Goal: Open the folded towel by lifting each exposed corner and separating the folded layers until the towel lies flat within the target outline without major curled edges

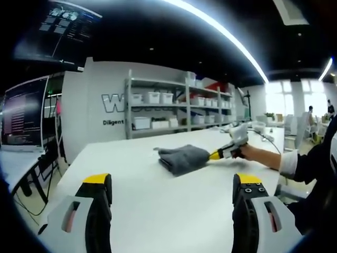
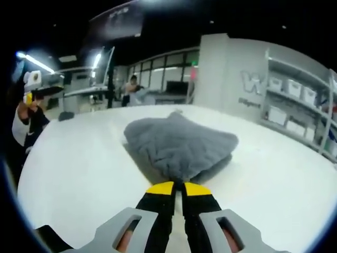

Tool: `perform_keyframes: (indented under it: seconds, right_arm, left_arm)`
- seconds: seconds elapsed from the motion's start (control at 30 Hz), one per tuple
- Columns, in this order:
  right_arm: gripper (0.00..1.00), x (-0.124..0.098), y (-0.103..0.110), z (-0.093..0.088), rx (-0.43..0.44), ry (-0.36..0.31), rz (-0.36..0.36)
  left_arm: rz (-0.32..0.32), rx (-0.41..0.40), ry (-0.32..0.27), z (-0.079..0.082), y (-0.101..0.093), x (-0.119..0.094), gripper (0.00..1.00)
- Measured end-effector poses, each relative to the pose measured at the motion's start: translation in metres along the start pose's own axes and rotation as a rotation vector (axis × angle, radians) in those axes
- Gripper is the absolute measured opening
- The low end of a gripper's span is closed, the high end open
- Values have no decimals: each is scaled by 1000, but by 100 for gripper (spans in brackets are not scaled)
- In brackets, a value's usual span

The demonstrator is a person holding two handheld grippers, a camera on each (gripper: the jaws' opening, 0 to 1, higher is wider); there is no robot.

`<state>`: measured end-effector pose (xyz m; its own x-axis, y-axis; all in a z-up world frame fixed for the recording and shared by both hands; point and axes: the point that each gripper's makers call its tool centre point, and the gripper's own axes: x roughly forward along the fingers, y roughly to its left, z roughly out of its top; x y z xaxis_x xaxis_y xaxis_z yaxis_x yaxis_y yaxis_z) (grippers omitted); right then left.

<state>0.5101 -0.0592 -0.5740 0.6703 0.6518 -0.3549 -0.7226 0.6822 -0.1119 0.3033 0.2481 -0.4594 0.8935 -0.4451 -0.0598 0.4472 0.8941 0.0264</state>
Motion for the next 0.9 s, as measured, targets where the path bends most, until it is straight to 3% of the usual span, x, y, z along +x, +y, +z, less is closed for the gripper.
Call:
perform_keyframes:
  seconds: [0.57,0.7,0.9]
  right_arm:
    - [0,-2,20,-3,-14,18,51]
    - [0,-4,34,4,-23,-12,109]
    - [0,-4,38,4,-37,-12,122]
  left_arm:
    - [0,-3,5,-2,1,0,92]
    - [-7,2,6,1,-3,-2,92]
    - [-4,4,5,2,-2,-4,92]
